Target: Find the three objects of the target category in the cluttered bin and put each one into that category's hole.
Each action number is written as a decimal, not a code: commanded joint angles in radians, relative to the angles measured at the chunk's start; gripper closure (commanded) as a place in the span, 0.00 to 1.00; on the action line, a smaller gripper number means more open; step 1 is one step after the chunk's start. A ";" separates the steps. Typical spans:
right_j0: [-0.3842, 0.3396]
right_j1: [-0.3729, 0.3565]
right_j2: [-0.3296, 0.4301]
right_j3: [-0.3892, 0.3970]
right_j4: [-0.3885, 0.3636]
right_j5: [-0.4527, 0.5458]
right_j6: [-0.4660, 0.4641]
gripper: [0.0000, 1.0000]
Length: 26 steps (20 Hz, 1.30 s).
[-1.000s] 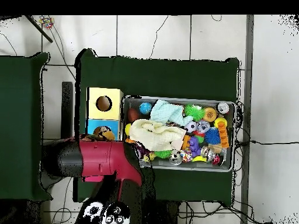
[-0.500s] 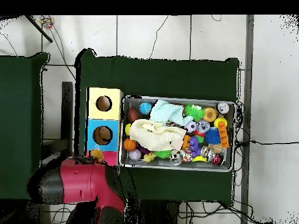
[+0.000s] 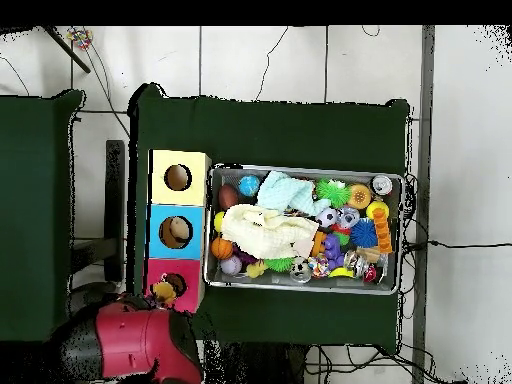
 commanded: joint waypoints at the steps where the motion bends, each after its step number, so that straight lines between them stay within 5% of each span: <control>1: -0.067 0.053 0.007 0.088 0.029 -0.068 0.200 1.00; 5: -0.071 0.081 -0.008 0.041 0.014 -0.040 0.199 1.00; 17: -0.182 0.131 0.121 -0.051 0.074 0.042 0.126 1.00; 26: -0.206 0.123 0.193 -0.011 0.158 0.116 0.152 1.00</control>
